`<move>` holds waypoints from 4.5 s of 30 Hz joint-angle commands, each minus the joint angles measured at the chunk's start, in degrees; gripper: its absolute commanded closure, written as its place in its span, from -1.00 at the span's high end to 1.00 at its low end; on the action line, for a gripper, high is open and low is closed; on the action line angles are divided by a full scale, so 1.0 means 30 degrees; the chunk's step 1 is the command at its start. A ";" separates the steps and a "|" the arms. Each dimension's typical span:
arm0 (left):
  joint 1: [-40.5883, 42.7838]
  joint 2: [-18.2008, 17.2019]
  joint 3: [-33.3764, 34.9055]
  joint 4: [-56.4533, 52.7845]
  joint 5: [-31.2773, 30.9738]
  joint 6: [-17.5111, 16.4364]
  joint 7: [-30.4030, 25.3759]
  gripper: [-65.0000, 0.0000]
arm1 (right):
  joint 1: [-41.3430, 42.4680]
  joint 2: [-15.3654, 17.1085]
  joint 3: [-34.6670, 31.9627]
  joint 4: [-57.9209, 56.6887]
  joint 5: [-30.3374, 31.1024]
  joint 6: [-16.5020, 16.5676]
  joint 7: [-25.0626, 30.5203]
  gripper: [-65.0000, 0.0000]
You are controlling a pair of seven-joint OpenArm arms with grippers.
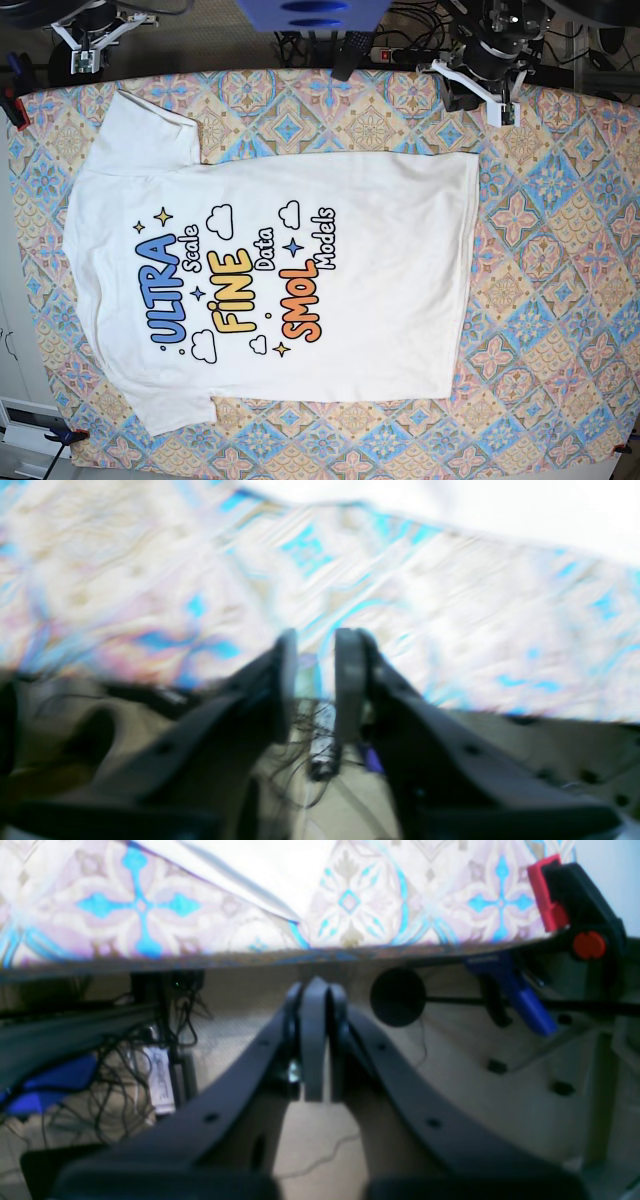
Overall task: Fold the T-shirt properly
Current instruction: 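Lower both grippers to the sleeve and hem corner of the shirt's side edge, then grasp the side edge with both grippers and drag it toward the arm mounts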
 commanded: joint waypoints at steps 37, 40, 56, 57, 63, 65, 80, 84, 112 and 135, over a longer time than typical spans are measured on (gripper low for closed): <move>-0.9196 0.2261 -0.4808 -1.0781 -0.9989 0.0070 0.3863 -0.43 | 0.1408 -0.0569 0.0042 0.0428 -0.0014 0.0004 -0.0354 -1.00; -0.9167 0.2261 -0.4808 -1.0751 -1.0018 0.0070 0.3892 -0.91 | 0.1847 -0.0569 0.0101 0.0399 0.0250 0.0004 -0.0354 -1.00; -0.7438 0.1733 -0.4954 -0.9081 -0.9959 0.0070 0.3775 -1.00 | 0.4778 -0.0451 0.2826 0.0018 0.5847 0.0004 -0.5658 -0.28; -0.7379 0.1733 -0.4954 -0.8700 -0.9930 0.0070 0.3775 -1.00 | 0.4924 -0.0451 0.3002 -0.0158 0.5847 0.0004 -0.5922 -0.25; -0.7321 0.1440 -0.4954 -0.8260 -0.9989 0.0070 0.3863 -1.00 | 0.7005 -0.0451 0.3207 -0.1741 0.5876 0.0033 -0.6567 -0.16; -0.7204 0.1440 -0.4954 -0.8260 -0.9989 0.0070 0.3892 -1.00 | 0.7122 -0.0451 0.3207 -0.2415 0.5876 0.0033 -0.6567 -0.16; -0.6881 0.1440 -0.4954 -0.8231 -0.9989 0.0070 0.3892 -1.00 | 0.8148 0.0164 0.3178 -0.7514 1.1620 0.0443 -0.6508 -0.15; -0.6881 0.1440 -0.4954 -0.8231 -0.9959 0.0070 0.3892 -1.00 | 0.8148 0.0164 0.3178 -0.7601 1.1649 0.2846 -0.6537 -0.15; -0.6823 0.1440 -0.4954 -0.8231 -0.9901 0.0070 0.3892 -1.00 | 0.7913 -0.0100 0.5405 -0.7514 1.3876 0.3022 -0.8149 -1.00; -0.1929 0.0151 -0.4954 -0.4861 -1.0018 0.0040 0.3863 -1.00 | 0.4514 -0.0158 1.0123 -0.6634 1.3876 0.8561 -1.2252 -0.99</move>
